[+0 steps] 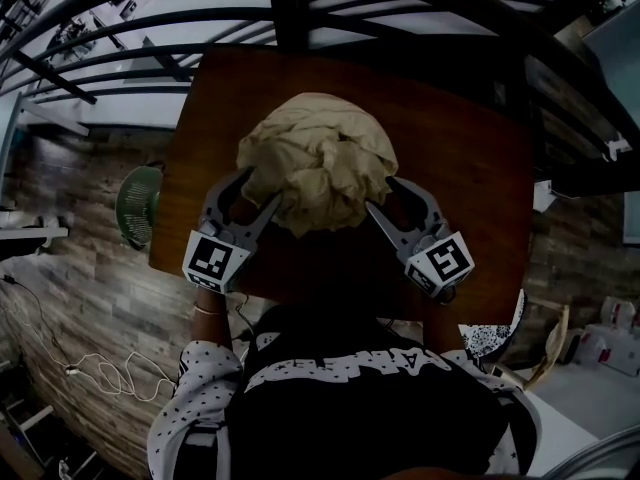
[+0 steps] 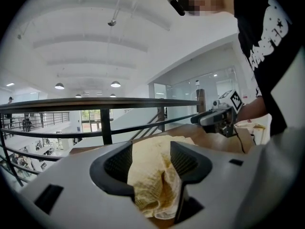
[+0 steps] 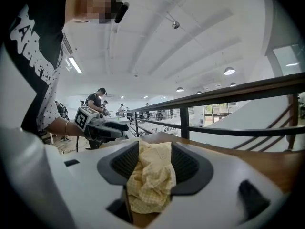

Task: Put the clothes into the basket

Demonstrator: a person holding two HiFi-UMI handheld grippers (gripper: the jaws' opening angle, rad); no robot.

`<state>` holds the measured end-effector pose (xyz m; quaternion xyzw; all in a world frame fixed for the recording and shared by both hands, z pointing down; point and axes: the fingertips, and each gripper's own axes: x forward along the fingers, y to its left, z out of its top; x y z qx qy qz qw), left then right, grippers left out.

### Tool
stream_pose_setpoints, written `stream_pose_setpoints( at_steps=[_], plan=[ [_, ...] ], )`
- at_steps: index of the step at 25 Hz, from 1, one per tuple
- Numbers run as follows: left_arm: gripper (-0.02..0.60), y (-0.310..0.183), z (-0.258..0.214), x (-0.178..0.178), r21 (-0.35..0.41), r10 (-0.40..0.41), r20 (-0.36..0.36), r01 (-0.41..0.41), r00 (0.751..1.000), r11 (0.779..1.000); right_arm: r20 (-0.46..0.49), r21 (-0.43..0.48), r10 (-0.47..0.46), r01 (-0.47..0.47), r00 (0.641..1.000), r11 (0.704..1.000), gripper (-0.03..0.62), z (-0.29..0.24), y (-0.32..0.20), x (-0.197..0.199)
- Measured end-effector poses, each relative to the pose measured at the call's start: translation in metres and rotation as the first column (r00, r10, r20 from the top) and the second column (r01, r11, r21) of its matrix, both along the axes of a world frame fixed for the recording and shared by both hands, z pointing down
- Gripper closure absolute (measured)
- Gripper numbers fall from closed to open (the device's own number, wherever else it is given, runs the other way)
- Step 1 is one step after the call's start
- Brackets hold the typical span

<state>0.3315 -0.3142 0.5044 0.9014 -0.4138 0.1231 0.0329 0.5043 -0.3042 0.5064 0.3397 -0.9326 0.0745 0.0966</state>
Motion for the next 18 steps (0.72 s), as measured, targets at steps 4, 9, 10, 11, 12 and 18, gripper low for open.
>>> stream_pose_setpoints(
  at_steps=[4, 9, 10, 11, 12, 18],
  plan=[
    [0.331, -0.009, 0.009, -0.006, -0.003, -0.007, -0.008, 0.007, 1.0, 1.0, -0.011, -0.011, -0.008, 0.008, 1.0, 1.0, 0.388, 0.01, -0.005, -0.003],
    [0.319, -0.018, 0.029, -0.019, -0.031, -0.023, -0.003, 0.023, 1.0, 0.999, -0.021, -0.011, -0.012, 0.012, 1.0, 1.0, 0.37, 0.026, -0.015, -0.004],
    [0.316, -0.02, 0.033, -0.021, -0.039, -0.025, -0.004, 0.025, 1.0, 0.999, -0.028, -0.009, -0.017, 0.016, 0.999, 1.0, 0.363, 0.029, -0.017, -0.003],
    [0.313, -0.022, 0.038, -0.024, -0.046, -0.029, -0.006, 0.029, 1.0, 0.999, -0.035, -0.01, -0.02, 0.02, 0.999, 1.0, 0.359, 0.033, -0.02, -0.003],
    [0.311, -0.025, 0.041, -0.026, -0.053, -0.032, -0.006, 0.031, 0.999, 0.998, -0.037, -0.014, -0.023, 0.022, 0.999, 1.0, 0.355, 0.037, -0.022, -0.002],
    [0.305, -0.028, 0.061, -0.026, -0.1, -0.019, -0.005, 0.018, 1.0, 0.995, -0.058, -0.067, -0.033, 0.029, 0.998, 0.997, 0.339, 0.056, -0.031, 0.006]
  ],
)
